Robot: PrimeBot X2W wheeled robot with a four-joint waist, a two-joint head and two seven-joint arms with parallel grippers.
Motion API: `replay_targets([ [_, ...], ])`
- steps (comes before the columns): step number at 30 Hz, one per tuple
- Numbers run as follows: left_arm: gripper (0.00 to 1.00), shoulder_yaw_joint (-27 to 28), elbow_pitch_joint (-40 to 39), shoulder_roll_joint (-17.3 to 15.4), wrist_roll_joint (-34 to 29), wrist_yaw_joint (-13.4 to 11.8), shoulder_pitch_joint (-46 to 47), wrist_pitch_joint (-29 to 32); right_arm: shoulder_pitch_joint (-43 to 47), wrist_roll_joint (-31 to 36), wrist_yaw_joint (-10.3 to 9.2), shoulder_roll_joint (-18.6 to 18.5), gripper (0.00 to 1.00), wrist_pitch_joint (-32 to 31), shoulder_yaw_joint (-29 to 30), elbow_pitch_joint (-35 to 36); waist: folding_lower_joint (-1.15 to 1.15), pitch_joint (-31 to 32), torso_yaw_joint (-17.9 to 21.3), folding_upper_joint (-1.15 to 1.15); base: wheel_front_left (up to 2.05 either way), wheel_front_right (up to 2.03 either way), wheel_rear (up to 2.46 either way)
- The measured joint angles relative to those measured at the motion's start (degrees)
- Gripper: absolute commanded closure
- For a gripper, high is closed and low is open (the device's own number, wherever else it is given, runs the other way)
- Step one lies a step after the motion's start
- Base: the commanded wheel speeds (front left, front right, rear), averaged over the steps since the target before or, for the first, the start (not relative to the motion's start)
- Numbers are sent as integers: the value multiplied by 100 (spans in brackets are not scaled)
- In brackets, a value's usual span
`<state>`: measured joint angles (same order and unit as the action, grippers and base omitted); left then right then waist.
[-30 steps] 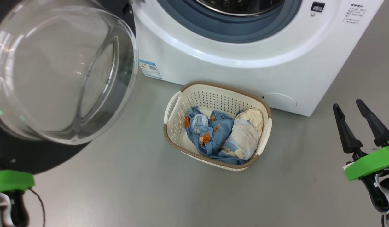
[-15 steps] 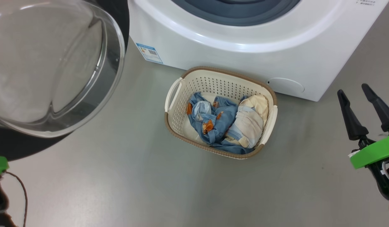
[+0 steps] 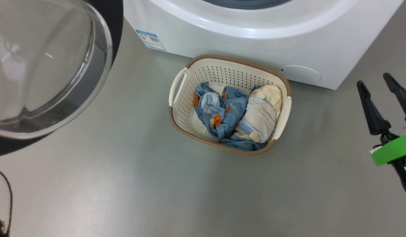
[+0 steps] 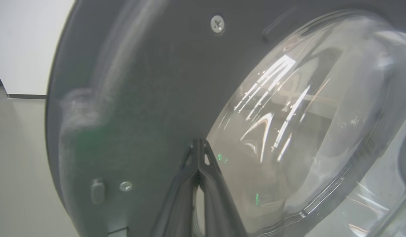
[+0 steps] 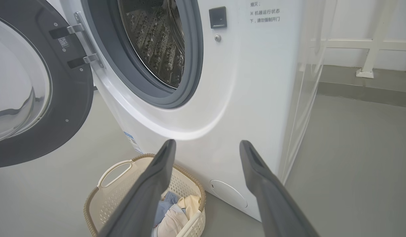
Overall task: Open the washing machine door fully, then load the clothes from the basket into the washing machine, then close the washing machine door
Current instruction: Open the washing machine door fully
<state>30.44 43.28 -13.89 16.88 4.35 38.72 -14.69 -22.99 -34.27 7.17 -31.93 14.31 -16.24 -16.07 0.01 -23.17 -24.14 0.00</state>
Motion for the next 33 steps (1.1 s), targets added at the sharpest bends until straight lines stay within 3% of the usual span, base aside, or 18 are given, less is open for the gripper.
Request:
replay_targets([
  [24, 100, 471, 570, -175, -656, -33, 568, 0, -262, -5, 0, -198, 0, 0, -75, 3, 0, -253, 15, 0, 0, 0, 0],
  [33, 100, 547, 396, 11, -666, 177, 465, 0, -214, -5, 0, 70, 0, 0, -76, -90, -1, 104, 11, 0, 0, 0, 0],
])
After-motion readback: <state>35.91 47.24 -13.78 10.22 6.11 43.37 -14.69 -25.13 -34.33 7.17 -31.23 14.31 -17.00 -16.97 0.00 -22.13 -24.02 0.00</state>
